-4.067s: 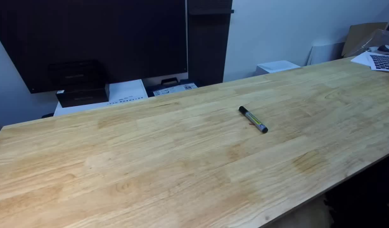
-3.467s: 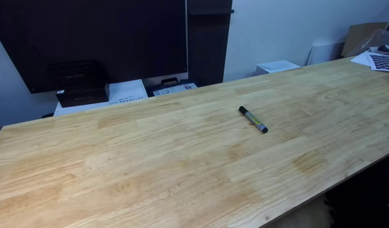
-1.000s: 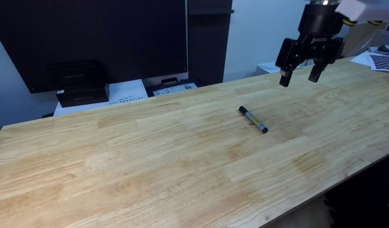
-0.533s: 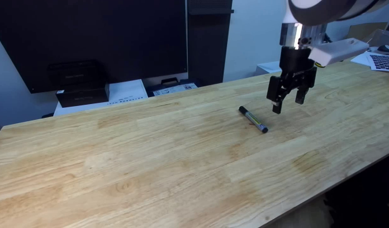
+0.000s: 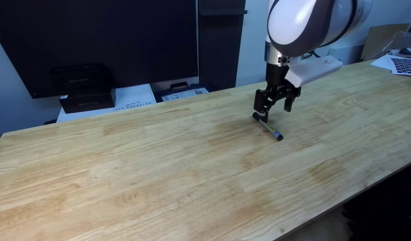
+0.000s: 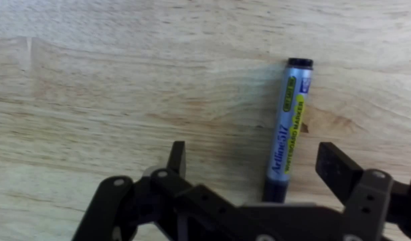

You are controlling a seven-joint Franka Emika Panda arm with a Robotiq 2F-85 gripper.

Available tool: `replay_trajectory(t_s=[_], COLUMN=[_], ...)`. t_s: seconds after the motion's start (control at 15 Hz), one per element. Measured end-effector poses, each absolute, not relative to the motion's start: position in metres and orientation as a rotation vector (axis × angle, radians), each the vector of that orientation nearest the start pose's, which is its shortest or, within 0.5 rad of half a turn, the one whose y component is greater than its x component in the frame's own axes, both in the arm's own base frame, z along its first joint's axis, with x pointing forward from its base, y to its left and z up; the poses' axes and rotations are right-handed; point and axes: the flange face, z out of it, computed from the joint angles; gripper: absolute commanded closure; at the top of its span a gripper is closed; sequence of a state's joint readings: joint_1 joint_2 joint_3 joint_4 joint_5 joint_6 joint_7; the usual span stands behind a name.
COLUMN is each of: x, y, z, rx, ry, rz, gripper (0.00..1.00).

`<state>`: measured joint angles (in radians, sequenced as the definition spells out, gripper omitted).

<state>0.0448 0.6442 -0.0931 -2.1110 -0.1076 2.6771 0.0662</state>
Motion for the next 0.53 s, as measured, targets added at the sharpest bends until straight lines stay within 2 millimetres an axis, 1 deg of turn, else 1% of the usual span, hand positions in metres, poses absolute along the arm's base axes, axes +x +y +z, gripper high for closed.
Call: replay_trajectory(t_s=[0.13, 0.27, 0.33, 0.4, 0.47, 0.53], x=[0.561, 0.564, 0.564, 0.564, 0.564, 0.563], y=[-0.016, -0.011, -0.010, -0.010, -0.010, -0.010], z=[0.102, 0.102, 0.100, 0.098, 0.095, 0.092], rx=[-3.230, -3.212, -3.206, -3.200, -3.196, -3.191], ry=[0.012, 0.041, 0.055, 0.069, 0.080, 0.091], rz=[0.102, 0.096, 0.097, 0.102, 0.107, 0.113], gripper=[0.00, 0.00, 0.25, 0.26, 0.32, 0.40])
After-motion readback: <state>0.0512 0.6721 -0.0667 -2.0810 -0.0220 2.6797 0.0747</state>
